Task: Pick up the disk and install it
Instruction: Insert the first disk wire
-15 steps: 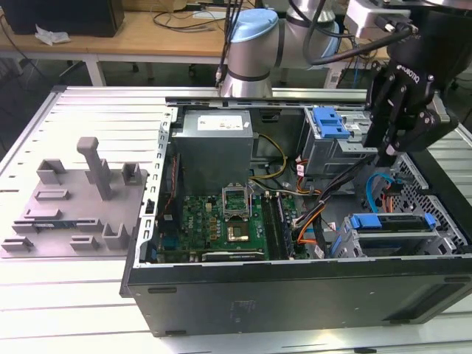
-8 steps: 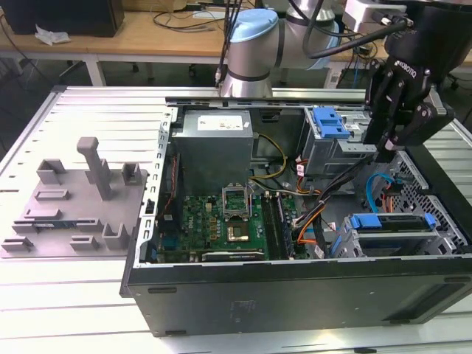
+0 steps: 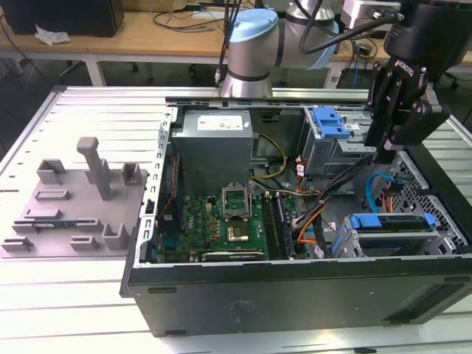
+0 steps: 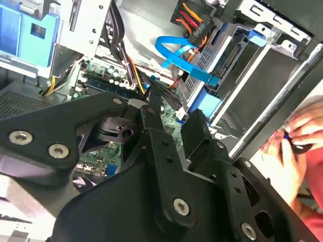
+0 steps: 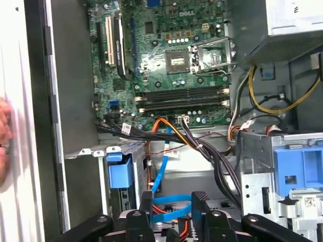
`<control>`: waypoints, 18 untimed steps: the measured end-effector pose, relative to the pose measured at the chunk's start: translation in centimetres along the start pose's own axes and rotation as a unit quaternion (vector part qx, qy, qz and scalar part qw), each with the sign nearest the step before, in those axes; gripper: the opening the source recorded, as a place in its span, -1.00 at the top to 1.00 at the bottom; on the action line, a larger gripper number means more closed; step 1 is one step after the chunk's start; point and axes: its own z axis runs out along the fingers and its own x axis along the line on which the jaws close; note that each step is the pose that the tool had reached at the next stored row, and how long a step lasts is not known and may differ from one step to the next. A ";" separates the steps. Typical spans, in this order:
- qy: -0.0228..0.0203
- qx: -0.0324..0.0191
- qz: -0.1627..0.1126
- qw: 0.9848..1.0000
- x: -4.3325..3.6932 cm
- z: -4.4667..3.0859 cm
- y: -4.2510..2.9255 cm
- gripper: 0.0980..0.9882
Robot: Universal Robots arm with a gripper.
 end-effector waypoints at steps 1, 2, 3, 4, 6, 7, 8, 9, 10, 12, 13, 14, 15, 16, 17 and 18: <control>0.004 0.000 0.000 1.000 -0.23 -0.02 -0.02 0.23; 0.011 0.001 0.000 1.000 -0.55 -0.05 -0.05 0.23; 0.015 0.001 0.000 1.000 -0.77 -0.09 -0.08 0.23; 0.020 0.002 0.000 1.000 -1.14 -0.12 -0.19 0.23; 0.026 0.002 0.000 1.000 -1.76 -0.19 -0.57 0.23; 0.028 0.003 0.000 1.000 -2.04 -0.23 -0.86 0.23; 0.031 0.003 0.000 1.000 -2.50 -0.25 -1.50 0.23; 0.032 0.003 0.000 0.999 -2.77 -0.27 -2.04 0.23; 0.034 0.003 0.000 0.999 -2.98 -0.29 -2.71 0.23; 0.035 0.003 0.000 0.999 -3.15 -0.25 -3.59 0.23; 0.035 0.003 0.001 0.999 -3.18 -0.20 -3.90 0.23; 0.035 0.003 0.001 0.999 -3.21 -0.17 -4.19 0.23; 0.035 0.003 0.001 0.999 -3.27 -0.12 -4.73 0.23; 0.035 0.003 0.001 0.999 -3.30 -0.09 -5.07 0.23; 0.035 0.003 0.001 0.999 -3.33 -0.07 -5.36 0.23; 0.035 0.003 0.001 0.999 -3.40 0.08 -5.93 0.23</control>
